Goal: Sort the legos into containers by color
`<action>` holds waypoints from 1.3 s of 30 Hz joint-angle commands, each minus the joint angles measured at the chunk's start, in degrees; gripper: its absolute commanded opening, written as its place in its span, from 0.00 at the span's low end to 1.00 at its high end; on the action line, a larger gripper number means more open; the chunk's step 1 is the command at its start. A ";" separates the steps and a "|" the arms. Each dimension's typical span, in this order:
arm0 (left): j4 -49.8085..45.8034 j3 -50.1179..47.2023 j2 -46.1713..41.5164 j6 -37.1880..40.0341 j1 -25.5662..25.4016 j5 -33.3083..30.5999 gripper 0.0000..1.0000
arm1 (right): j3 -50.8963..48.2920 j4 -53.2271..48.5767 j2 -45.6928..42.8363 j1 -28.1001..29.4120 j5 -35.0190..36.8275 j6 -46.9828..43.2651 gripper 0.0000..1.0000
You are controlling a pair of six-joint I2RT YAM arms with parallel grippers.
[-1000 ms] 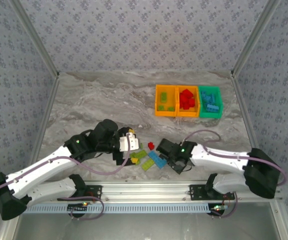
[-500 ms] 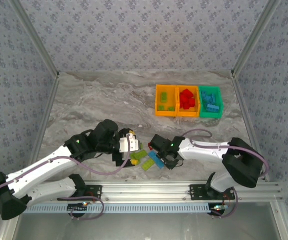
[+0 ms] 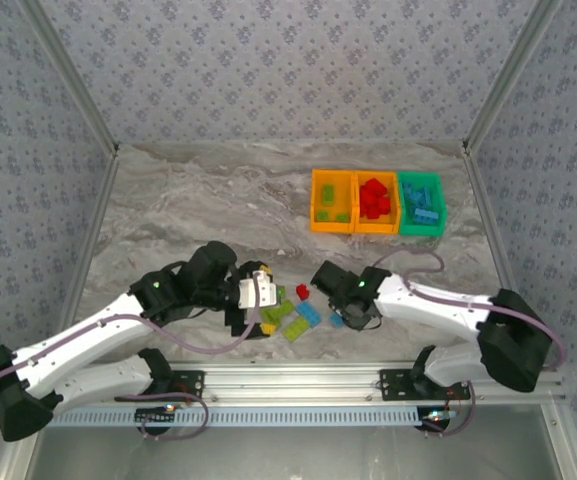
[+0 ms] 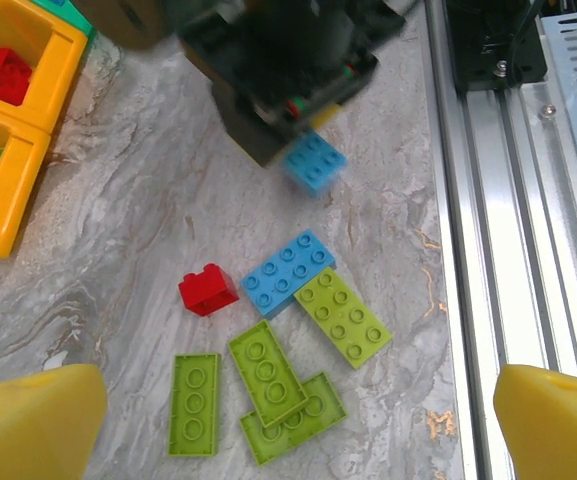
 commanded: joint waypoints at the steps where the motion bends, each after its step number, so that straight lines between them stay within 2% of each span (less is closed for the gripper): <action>1: 3.16 -0.55 -2.24 0.21 -0.34 2.64 0.99 | 4.36 -2.25 -3.84 -3.71 7.65 -15.33 0.27; 4: 5.80 -1.15 -2.74 -1.52 -0.18 1.24 0.99 | 6.51 0.21 -5.46 -10.16 6.60 -26.49 0.27; 10: 10.04 -0.48 -2.64 -7.71 0.53 -4.13 0.99 | 12.06 11.20 -2.49 -28.86 -4.31 -50.25 0.27; 14: 11.18 0.53 -3.54 -11.04 1.51 -9.45 0.99 | 19.41 11.87 4.89 -40.57 -6.35 -57.00 0.28; 20: 14.54 -2.07 -6.72 -10.71 3.18 -12.12 0.99 | 34.40 10.78 20.44 -54.11 -8.19 -61.80 0.28; 23: 14.06 -1.99 -6.26 -10.17 3.63 -12.44 0.99 | 42.65 8.53 28.32 -57.96 -10.19 -61.94 0.30; 27: 13.07 -1.47 -4.90 -9.81 4.13 -12.27 0.99 | 50.60 4.50 37.57 -60.00 -10.32 -62.53 0.34; 30: 13.10 -1.45 -4.43 -10.04 4.73 -11.76 0.99 | 53.96 2.61 41.63 -60.19 -11.13 -62.96 0.43; 34: 12.94 -1.12 -4.00 -10.46 4.97 -11.68 0.99 | 52.62 2.58 40.02 -60.02 -11.08 -62.84 0.66; 35: 12.79 -1.10 -3.86 -10.63 5.04 -11.64 0.99 | 52.06 2.26 39.05 -59.95 -11.02 -62.96 0.69; 39: 12.31 -0.25 -3.53 -12.10 5.07 -11.66 0.99 | 47.01 1.87 32.15 -59.84 -10.95 -63.62 0.70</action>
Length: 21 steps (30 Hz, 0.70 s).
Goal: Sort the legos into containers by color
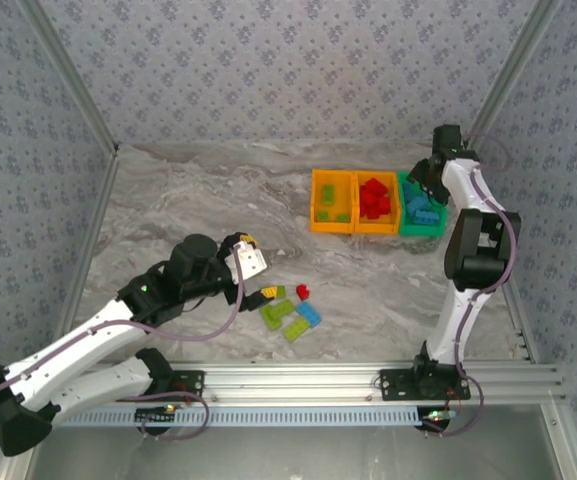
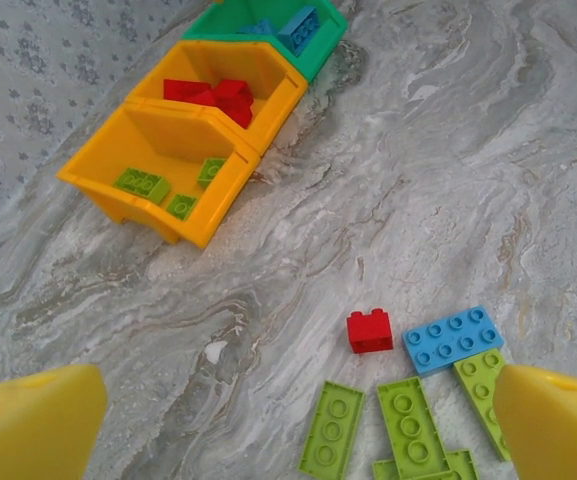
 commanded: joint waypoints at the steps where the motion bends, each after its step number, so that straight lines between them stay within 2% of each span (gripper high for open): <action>1: -0.26 1.84 0.26 -2.00 0.41 0.18 0.99 | -4.99 -2.54 -9.01 0.17 -0.47 -1.08 0.70; 4: -1.09 2.30 -0.03 -2.17 0.33 0.25 0.99 | -13.56 -1.27 -18.78 1.15 -2.95 -1.32 0.71; 7: -2.15 2.53 -0.14 -0.76 0.44 1.70 0.99 | -22.39 -1.54 -30.25 4.56 -6.06 -2.75 0.71; 10: -3.94 2.09 0.66 2.91 0.64 6.70 0.99 | -29.30 -3.59 -41.16 12.19 -6.37 -4.28 0.74; 12: -6.05 2.40 1.86 4.95 0.59 10.21 0.99 | -32.52 -6.10 -47.40 19.27 -6.48 -4.63 0.75; 16: -8.70 2.71 4.23 7.28 0.61 16.12 0.99 | -37.61 -10.30 -52.63 31.67 -6.92 -3.62 0.76; 21: -12.25 2.49 5.81 12.30 -0.11 17.91 0.99 | -41.38 -10.65 -48.90 47.26 -4.07 1.23 0.76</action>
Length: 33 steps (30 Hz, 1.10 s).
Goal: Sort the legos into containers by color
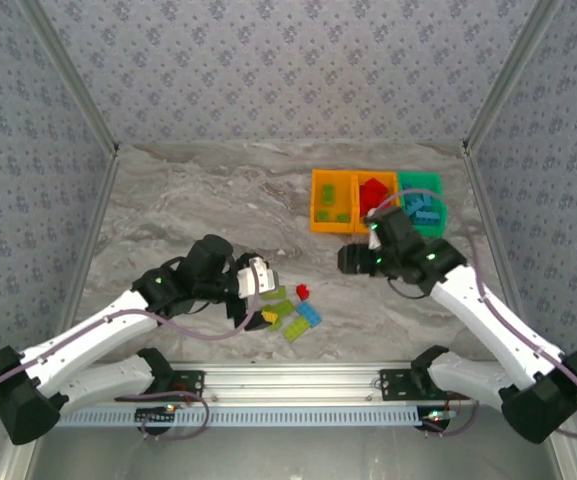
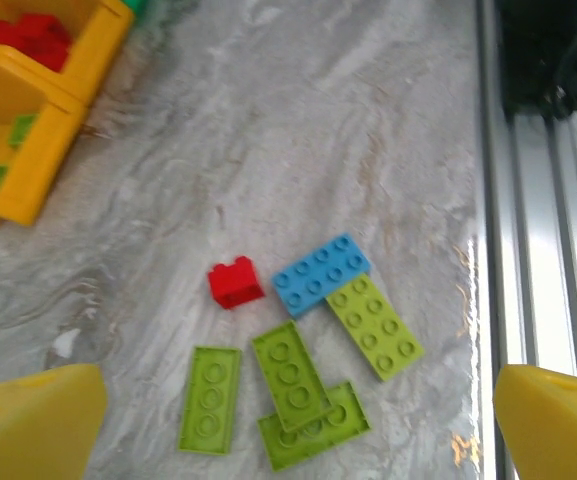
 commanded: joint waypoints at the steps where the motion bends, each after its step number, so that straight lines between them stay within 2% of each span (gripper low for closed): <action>1: -3.42 1.78 -0.29 5.35 -0.56 3.58 0.99 | -2.64 -1.67 3.70 7.14 1.54 3.99 0.76; 7: -3.21 0.39 -1.80 6.99 -0.78 0.93 0.99 | -4.34 9.28 14.38 16.75 -0.10 8.23 0.91; 10: -3.65 0.35 -1.35 7.01 -0.86 0.31 0.99 | -3.42 12.48 19.83 17.96 -0.40 8.76 0.97; 15: -4.23 0.36 -0.66 7.34 -1.42 -1.79 0.99 | -2.31 15.19 26.75 18.49 0.42 8.67 0.96; 20: -4.72 0.32 -0.05 7.52 -1.82 -3.07 0.99 | -2.39 18.23 31.26 18.53 -0.99 9.19 0.87; 25: -5.11 0.42 0.38 7.66 -2.13 -4.11 0.99 | -2.70 17.93 33.80 18.59 1.68 11.57 0.67; 33: -4.60 0.29 -0.15 7.87 -2.26 -4.05 0.99 | -3.71 14.18 30.91 17.47 9.32 15.11 0.37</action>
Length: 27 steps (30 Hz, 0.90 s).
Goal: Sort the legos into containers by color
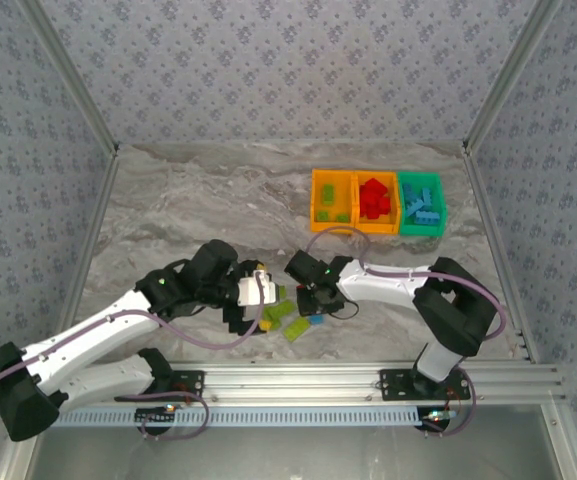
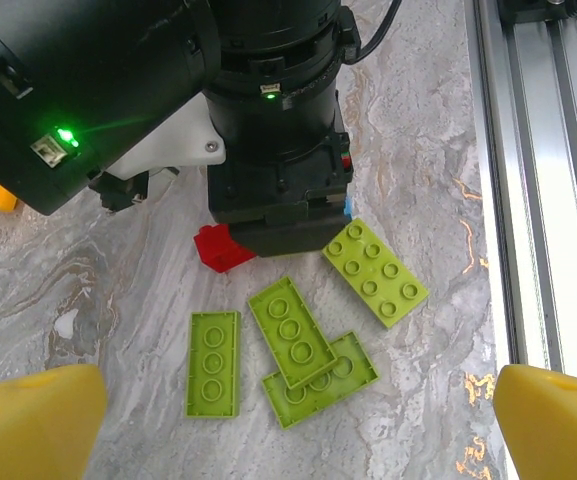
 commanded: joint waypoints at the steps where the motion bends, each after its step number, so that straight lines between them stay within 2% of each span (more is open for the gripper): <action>1: -0.81 0.25 -0.59 1.15 -0.39 -0.07 0.99 | -0.59 -2.09 -2.57 -0.60 5.19 2.25 0.35; 4: -0.08 0.02 -1.37 1.03 -0.33 -0.03 0.99 | -1.08 -3.38 -7.70 -0.30 9.21 2.98 0.27; 8: 2.78 -0.44 -3.89 -0.45 -0.32 -1.34 0.99 | -2.26 -3.99 -16.75 -0.93 13.91 4.22 0.24; 13: 10.79 -1.73 -10.74 -6.49 0.51 -7.66 0.99 | -3.54 -3.01 -26.13 -7.50 17.65 3.29 0.24; 15: 12.92 -2.57 -13.06 -7.38 1.03 -9.15 0.99 | -3.75 -1.48 -28.25 -13.30 16.31 1.62 0.24; 20: 14.19 -3.58 -14.43 -7.11 1.46 -9.66 0.99 | -1.41 4.05 -29.14 -32.34 9.05 -4.95 0.24; 24: 13.83 -3.16 -13.29 -7.75 1.41 -9.68 0.99 | 4.74 6.80 -21.78 -45.69 8.07 -9.38 0.25; 27: 12.77 -2.45 -12.27 -8.66 1.47 -11.01 0.99 | 11.98 6.20 -12.05 -51.38 7.91 -10.53 0.25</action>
